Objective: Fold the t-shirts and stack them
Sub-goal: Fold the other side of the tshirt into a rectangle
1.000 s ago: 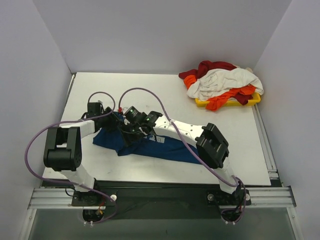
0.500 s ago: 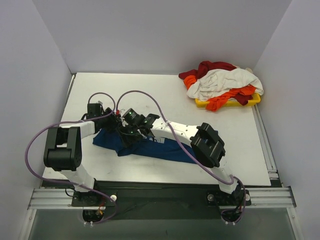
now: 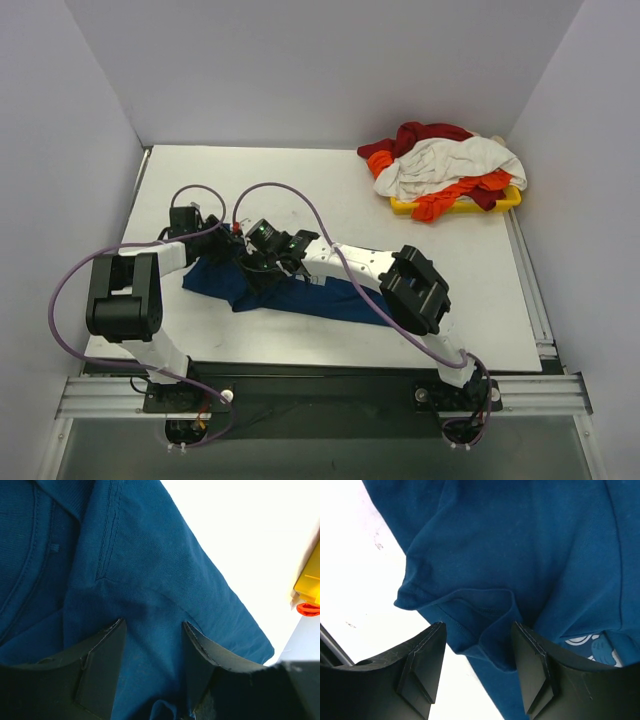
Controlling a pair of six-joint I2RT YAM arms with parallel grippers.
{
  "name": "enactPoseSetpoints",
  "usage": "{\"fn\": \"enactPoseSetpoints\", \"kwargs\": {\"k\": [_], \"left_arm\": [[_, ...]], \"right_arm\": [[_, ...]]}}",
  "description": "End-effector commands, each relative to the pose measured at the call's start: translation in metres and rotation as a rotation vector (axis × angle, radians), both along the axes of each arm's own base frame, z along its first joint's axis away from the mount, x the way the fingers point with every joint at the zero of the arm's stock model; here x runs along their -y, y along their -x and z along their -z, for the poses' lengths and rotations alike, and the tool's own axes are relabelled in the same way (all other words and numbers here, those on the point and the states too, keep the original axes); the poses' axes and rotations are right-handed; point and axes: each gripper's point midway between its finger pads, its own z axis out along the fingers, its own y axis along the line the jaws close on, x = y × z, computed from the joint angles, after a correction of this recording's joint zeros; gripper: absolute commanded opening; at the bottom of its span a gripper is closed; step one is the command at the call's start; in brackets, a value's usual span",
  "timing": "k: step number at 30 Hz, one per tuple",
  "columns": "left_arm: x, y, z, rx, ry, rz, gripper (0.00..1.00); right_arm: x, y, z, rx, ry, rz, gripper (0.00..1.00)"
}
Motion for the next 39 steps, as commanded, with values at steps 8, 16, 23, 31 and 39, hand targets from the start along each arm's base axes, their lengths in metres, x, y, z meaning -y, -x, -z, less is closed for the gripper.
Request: {"fn": "enactPoseSetpoints", "kwargs": {"k": [8, 16, 23, 31, 39], "left_arm": [[-0.01, 0.005, 0.008, -0.02, -0.037, -0.007, 0.59], [-0.012, 0.005, 0.007, -0.018, -0.034, -0.007, 0.59], [-0.015, 0.004, 0.01, -0.026, -0.035, -0.015, 0.59], [-0.021, 0.002, 0.014, -0.035, -0.036, -0.026, 0.59], [-0.026, -0.001, 0.014, -0.031, -0.045, -0.035, 0.59]], "right_arm": [[-0.001, -0.018, 0.016, -0.009, 0.0, 0.005, 0.56], [0.001, -0.011, 0.027, -0.055, 0.01, -0.027, 0.56], [0.0, 0.01, 0.013, -0.103, -0.043, -0.115, 0.55], [0.012, 0.038, 0.006, -0.159, -0.065, -0.185, 0.54], [0.034, 0.052, 0.0, -0.171, -0.049, -0.203, 0.54]]}}
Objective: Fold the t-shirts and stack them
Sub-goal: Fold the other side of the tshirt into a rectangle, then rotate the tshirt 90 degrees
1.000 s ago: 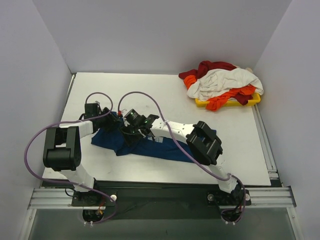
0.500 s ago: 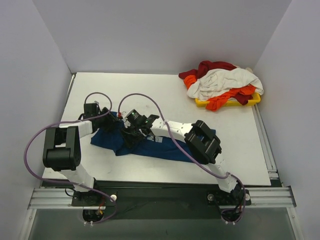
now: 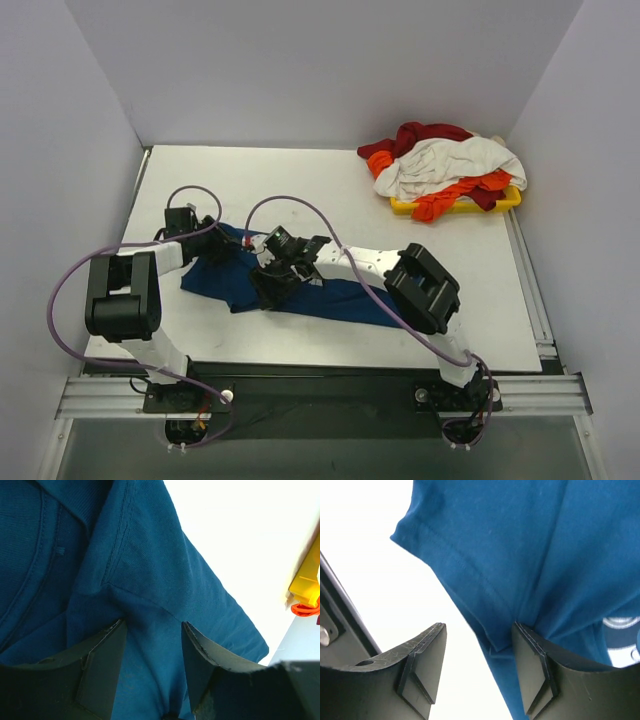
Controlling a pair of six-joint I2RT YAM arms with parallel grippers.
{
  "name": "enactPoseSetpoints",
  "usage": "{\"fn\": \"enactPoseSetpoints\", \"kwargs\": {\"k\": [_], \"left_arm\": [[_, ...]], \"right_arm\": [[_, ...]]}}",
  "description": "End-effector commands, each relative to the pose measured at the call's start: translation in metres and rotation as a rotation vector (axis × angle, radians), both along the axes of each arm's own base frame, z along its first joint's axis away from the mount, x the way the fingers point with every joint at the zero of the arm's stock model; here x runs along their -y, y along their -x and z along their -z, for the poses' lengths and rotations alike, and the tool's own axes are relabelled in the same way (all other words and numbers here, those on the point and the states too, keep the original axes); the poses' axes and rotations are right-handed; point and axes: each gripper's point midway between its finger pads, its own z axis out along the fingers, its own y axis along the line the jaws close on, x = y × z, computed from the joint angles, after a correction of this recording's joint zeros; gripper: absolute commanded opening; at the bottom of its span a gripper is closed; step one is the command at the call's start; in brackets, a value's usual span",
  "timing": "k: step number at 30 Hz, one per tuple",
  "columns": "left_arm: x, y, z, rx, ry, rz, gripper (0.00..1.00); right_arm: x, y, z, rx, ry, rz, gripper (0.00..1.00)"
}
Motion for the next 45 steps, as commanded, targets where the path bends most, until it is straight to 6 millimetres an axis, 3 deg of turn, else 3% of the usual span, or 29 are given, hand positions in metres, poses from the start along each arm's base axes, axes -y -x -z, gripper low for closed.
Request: {"fn": "enactPoseSetpoints", "kwargs": {"k": [1, 7, 13, 16, 17, 22, 25, 28, 31, 34, 37, 45], "left_arm": [[-0.019, -0.002, 0.012, -0.021, -0.067, -0.022, 0.59], [-0.02, 0.001, 0.01, -0.03, -0.075, -0.016, 0.59], [-0.02, -0.007, -0.012, 0.019, -0.096, 0.001, 0.59], [-0.022, -0.013, -0.034, 0.047, -0.114, 0.011, 0.59], [-0.02, -0.01, -0.038, 0.037, -0.121, 0.018, 0.59], [-0.023, -0.017, -0.091, 0.129, -0.218, 0.024, 0.6], [-0.02, -0.01, -0.102, 0.13, -0.25, 0.022, 0.6], [-0.001, 0.004, -0.096, 0.098, -0.269, 0.066, 0.6], [0.011, 0.023, -0.069, 0.03, -0.257, 0.093, 0.6], [0.018, 0.029, -0.052, -0.003, -0.224, 0.101, 0.6], [0.023, 0.034, -0.033, -0.05, -0.201, 0.116, 0.6], [0.031, 0.018, 0.002, -0.128, -0.166, 0.141, 0.6]], "right_arm": [[0.013, 0.014, -0.028, -0.006, -0.013, -0.036, 0.54], [0.027, 0.015, -0.045, 0.018, -0.017, -0.022, 0.54], [0.044, -0.009, -0.074, 0.062, -0.046, 0.069, 0.54], [0.07, -0.032, -0.077, 0.075, -0.037, 0.157, 0.54], [0.088, -0.044, -0.075, 0.076, -0.024, 0.206, 0.54], [0.15, -0.078, -0.066, 0.099, 0.035, 0.358, 0.55], [0.187, -0.091, -0.058, 0.082, 0.068, 0.445, 0.55], [0.223, -0.098, -0.049, 0.06, 0.106, 0.547, 0.55], [0.252, -0.096, -0.039, 0.032, 0.137, 0.64, 0.55], [0.27, -0.088, -0.028, 0.008, 0.172, 0.7, 0.55], [0.281, -0.084, -0.02, -0.003, 0.187, 0.741, 0.54], [0.29, -0.07, 0.019, -0.085, 0.235, 0.786, 0.54]]}}
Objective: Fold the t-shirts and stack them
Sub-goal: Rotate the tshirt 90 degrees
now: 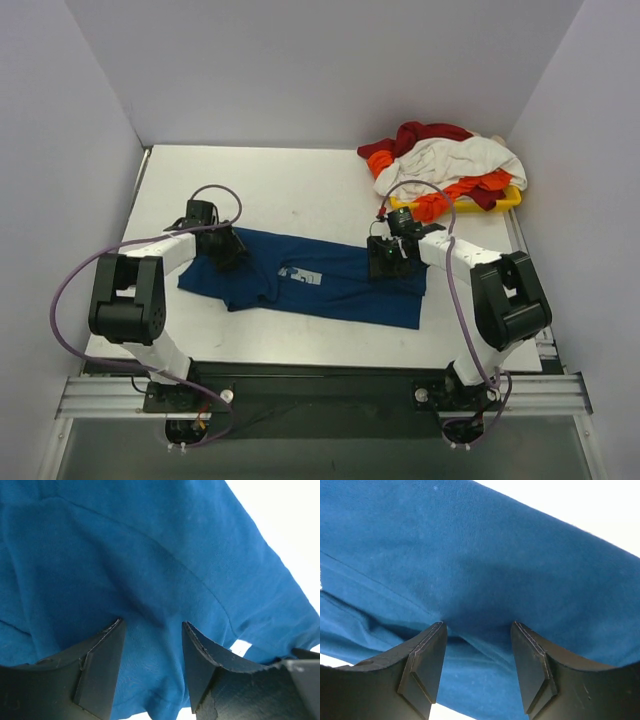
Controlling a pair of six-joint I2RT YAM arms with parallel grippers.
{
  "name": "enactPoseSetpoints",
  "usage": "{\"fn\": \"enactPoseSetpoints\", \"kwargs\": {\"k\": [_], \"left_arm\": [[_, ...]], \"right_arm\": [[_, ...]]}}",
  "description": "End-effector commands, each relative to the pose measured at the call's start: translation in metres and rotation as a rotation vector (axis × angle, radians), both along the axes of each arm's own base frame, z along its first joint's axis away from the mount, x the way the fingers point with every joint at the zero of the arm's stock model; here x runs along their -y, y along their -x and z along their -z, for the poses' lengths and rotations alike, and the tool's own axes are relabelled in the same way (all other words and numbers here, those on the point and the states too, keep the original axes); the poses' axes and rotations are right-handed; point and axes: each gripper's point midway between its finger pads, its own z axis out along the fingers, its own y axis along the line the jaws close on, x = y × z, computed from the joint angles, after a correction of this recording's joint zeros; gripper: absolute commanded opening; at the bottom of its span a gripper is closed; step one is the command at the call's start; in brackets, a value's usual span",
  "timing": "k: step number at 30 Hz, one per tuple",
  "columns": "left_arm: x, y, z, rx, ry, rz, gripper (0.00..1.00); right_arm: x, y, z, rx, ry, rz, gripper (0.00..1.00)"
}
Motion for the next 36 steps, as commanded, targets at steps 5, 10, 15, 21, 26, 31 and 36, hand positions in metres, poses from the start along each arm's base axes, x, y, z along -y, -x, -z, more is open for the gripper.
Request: {"fn": "enactPoseSetpoints", "kwargs": {"k": [5, 10, 15, 21, 26, 31, 36], "left_arm": [[0.003, -0.036, 0.011, 0.014, 0.014, 0.009, 0.6], [0.001, -0.061, 0.02, 0.006, -0.018, 0.021, 0.6], [0.001, -0.097, 0.019, 0.027, -0.053, 0.041, 0.6], [0.006, -0.128, 0.016, 0.048, -0.09, 0.081, 0.6], [0.007, -0.139, 0.012, 0.059, -0.13, 0.117, 0.6], [0.014, -0.155, -0.022, 0.12, -0.14, 0.127, 0.6], [0.019, -0.151, -0.063, 0.188, -0.147, 0.127, 0.6]], "right_arm": [[0.005, 0.004, 0.021, -0.062, 0.018, 0.074, 0.54], [0.008, 0.029, 0.026, -0.133, 0.034, 0.109, 0.54], [0.004, 0.057, 0.023, -0.174, 0.058, 0.117, 0.54], [-0.021, 0.089, 0.02, -0.209, 0.072, 0.064, 0.54], [-0.038, 0.099, 0.008, -0.194, 0.048, 0.06, 0.54], [-0.046, 0.089, -0.028, -0.109, 0.013, 0.019, 0.54], [-0.037, 0.081, -0.051, -0.033, 0.038, -0.058, 0.55]]}}
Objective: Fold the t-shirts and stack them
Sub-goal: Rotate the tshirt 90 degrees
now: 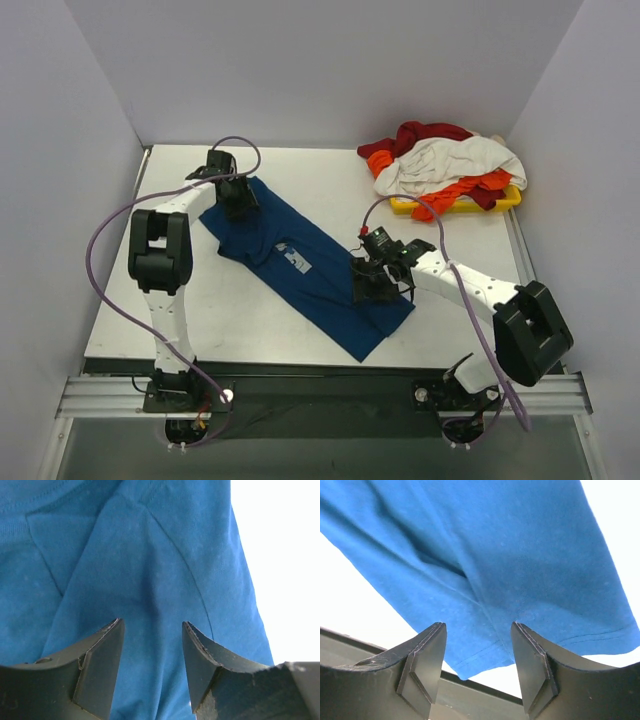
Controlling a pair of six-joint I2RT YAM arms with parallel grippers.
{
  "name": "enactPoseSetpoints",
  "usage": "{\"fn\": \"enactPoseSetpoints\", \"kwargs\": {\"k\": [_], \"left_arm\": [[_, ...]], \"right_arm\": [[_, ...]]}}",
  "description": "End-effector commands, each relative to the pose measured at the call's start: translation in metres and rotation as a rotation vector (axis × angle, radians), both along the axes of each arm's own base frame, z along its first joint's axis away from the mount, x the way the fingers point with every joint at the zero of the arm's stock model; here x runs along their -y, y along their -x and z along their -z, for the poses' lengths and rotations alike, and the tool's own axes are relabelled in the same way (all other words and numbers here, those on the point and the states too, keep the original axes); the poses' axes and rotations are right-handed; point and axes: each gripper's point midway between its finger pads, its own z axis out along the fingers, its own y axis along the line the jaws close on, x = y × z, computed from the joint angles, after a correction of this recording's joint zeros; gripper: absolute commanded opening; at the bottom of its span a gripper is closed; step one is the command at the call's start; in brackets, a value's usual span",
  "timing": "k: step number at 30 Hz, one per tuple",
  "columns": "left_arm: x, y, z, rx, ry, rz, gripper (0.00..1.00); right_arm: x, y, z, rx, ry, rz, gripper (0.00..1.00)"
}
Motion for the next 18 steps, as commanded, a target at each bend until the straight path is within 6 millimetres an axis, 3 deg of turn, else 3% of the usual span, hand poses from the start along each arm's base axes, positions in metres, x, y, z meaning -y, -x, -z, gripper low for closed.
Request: {"fn": "enactPoseSetpoints", "kwargs": {"k": [1, 5, 8, 9, 14, 18], "left_arm": [[0.002, 0.0, -0.051, 0.093, -0.028, 0.015, 0.61], [0.0, 0.023, -0.053, 0.079, -0.015, 0.009, 0.61], [0.002, 0.038, -0.038, 0.036, 0.003, 0.004, 0.61], [0.001, 0.046, -0.025, 0.003, 0.006, 0.001, 0.61], [0.002, 0.049, 0.014, -0.054, 0.004, -0.004, 0.61], [0.001, 0.039, 0.025, -0.054, -0.014, 0.001, 0.61]], "right_arm": [[0.014, -0.004, -0.022, 0.051, 0.036, -0.042, 0.55], [0.022, 0.002, -0.007, 0.012, 0.07, -0.072, 0.55], [0.023, 0.01, 0.007, -0.035, 0.074, -0.074, 0.55], [0.022, 0.013, 0.01, -0.047, 0.068, -0.076, 0.55], [0.02, 0.022, 0.031, -0.085, 0.041, -0.068, 0.55], [0.022, 0.035, 0.046, -0.143, 0.046, -0.044, 0.55]]}}
